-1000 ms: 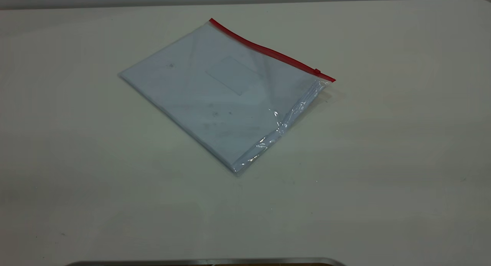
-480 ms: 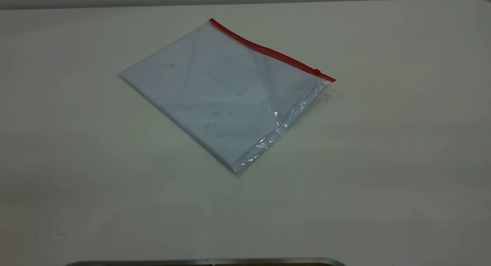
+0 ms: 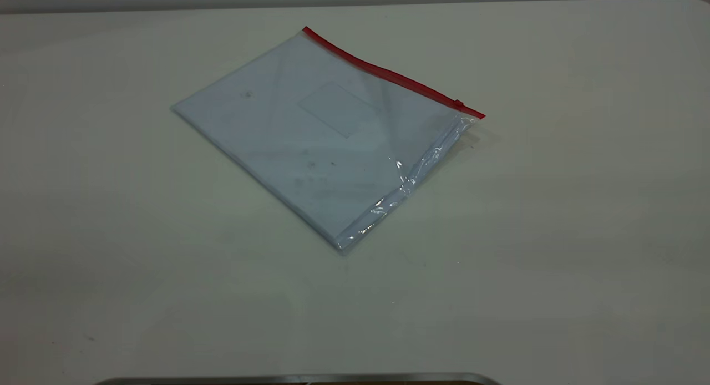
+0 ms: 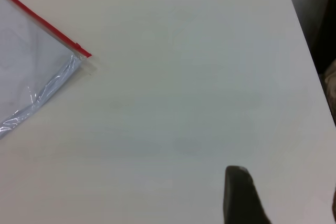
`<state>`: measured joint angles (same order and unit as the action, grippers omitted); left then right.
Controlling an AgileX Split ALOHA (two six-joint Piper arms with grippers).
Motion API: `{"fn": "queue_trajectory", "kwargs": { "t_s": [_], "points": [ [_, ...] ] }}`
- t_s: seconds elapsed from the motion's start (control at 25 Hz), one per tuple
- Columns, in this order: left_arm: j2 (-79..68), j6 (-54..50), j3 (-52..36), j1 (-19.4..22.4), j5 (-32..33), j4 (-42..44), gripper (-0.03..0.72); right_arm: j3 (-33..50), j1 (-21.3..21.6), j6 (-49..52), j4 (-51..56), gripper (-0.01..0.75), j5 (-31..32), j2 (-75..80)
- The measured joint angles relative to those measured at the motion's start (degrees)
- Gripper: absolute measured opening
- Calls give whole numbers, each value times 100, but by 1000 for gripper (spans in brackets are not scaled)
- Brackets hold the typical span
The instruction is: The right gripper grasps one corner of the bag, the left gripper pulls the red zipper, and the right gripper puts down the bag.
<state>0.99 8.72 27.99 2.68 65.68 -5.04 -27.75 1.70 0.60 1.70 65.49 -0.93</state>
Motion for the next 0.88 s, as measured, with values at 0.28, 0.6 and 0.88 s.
{"fn": "queue_trajectory", "kwargs": {
  "t_s": [0.28,0.6,0.88],
  "points": [
    [0,0,0,0,-11,-5,428,0,0,0,18,452,-88,0],
    [-890,-507,452,0,-247,0,428,5,0,-337,1705,457,-707,1020],
    [-3531,12,902,0,-1881,-182,521,5,0,-2659,3231,528,-2596,3666]
  ]
}}
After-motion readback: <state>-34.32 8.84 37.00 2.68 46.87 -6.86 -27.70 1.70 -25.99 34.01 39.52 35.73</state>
